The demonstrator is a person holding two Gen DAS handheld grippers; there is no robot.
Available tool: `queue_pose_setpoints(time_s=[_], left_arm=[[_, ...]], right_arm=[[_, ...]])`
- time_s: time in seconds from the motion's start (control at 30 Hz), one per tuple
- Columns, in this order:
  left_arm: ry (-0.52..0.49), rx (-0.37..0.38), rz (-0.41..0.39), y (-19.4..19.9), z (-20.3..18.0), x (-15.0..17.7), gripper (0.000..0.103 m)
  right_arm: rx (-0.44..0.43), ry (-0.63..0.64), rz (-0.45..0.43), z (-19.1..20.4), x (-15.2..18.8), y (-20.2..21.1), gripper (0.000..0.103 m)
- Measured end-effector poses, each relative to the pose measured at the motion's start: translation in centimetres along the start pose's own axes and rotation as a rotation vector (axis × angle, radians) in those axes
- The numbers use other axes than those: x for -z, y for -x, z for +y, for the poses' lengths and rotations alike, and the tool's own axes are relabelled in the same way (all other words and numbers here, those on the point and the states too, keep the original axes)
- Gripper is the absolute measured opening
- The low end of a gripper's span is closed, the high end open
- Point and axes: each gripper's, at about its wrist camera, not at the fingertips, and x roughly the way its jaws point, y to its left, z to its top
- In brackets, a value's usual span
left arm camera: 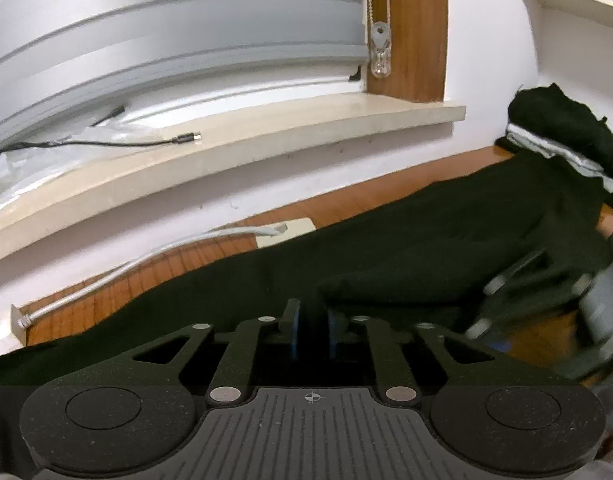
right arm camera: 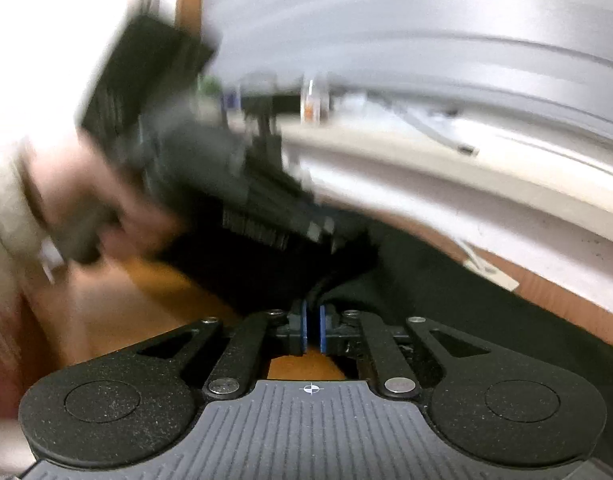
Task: Fold clothes
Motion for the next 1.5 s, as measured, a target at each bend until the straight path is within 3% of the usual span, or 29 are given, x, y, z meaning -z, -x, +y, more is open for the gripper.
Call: queue_pose_setpoints(time_s=[0.1,0.23,0.33,0.43,0.5,0.7,0.73,0.8,0.9,1.07,1.2,1.37,1.5], left_arm=[[0.001,-0.002,-0.037,2.8,0.5,0.2,0.026],[0.024,-0.101,-0.064,6.7,2.7,2.7,0.026],[0.095,-0.201,-0.032,8.4,6.3,5.5,0.026],[0.166,-0.334,0.036,9.0,10.4,8.4,0.025],[0.220,-0.375,0.068,9.2,13.0,10.1,0.025],[0.300,-0.391,0.093,8.3,16.4,12.8,0.025],[0.297,-0.396,0.095,8.1,16.4,12.9,0.025],[0.294,-0.406,0.098,7.7,16.5,12.8,0.025],[0.306,-0.428,0.102,7.2,16.8,12.7,0.024],[0.317,-0.472,0.112,5.9,17.8,12.1,0.022],[0.313,-0.503,0.137,4.7,18.3,11.1,0.022],[0.303,-0.491,0.153,4.7,18.7,11.1,0.023],[0.315,-0.470,0.145,6.2,19.0,11.7,0.023]], right_arm=[[-0.003,-0.043,-0.014,-0.7,-0.4,0.4,0.006],[0.011,-0.080,-0.005,-1.7,-0.6,-0.2,0.006],[0.019,-0.045,0.021,-1.4,-0.1,-0.8,0.007],[0.025,0.019,0.054,-0.6,0.8,-1.4,0.015],[0.030,0.062,0.077,-0.1,1.3,-1.8,0.031],[0.043,0.189,0.143,1.4,2.9,-3.1,0.033],[0.036,0.171,0.131,1.2,2.7,-3.0,0.032],[0.023,0.134,0.106,0.9,2.2,-2.7,0.010],[0.002,0.078,0.069,0.4,1.4,-2.4,0.008],[-0.078,-0.037,-0.015,-0.7,-2.1,2.6,0.007],[-0.158,-0.061,0.052,1.5,-0.7,3.6,0.006],[-0.255,-0.091,0.135,4.3,1.1,4.8,0.007],[-0.202,-0.110,0.130,4.5,2.7,4.4,0.008]])
